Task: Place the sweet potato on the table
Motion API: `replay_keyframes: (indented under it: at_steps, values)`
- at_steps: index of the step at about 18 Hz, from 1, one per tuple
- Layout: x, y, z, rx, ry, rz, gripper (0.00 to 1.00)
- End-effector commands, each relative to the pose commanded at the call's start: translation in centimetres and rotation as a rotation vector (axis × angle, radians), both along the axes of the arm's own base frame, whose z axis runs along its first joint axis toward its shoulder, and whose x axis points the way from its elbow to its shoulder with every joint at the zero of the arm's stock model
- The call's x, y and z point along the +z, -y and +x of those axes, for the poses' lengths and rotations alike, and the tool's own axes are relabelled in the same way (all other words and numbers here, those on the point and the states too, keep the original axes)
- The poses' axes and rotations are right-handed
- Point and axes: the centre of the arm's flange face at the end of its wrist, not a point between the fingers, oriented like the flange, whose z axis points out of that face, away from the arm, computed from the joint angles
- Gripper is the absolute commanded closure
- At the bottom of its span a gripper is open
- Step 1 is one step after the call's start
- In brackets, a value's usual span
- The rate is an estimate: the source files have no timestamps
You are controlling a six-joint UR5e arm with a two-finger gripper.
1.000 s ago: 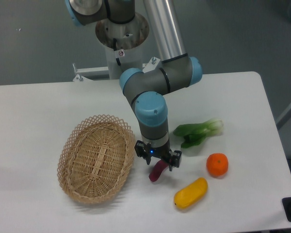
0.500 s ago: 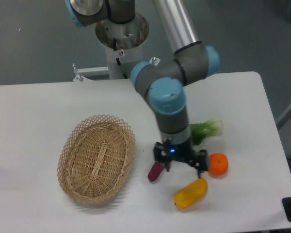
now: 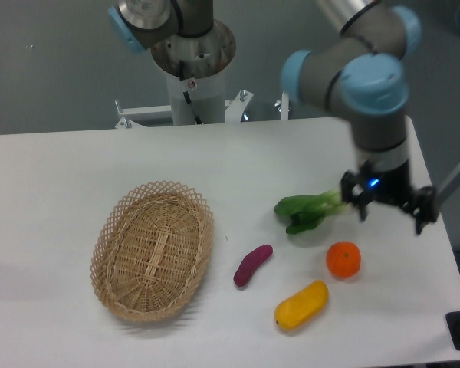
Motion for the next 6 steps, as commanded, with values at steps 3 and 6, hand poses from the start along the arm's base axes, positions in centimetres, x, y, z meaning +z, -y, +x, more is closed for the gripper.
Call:
replay_keyframes:
  at_steps: [3, 6]
  values:
    - [-0.4, 2.2, -0.5, 0.021, 0.028, -0.015, 0.0]
    - [0.6, 4.9, 1.0, 0.055, 0.044, -0.018, 0.0]
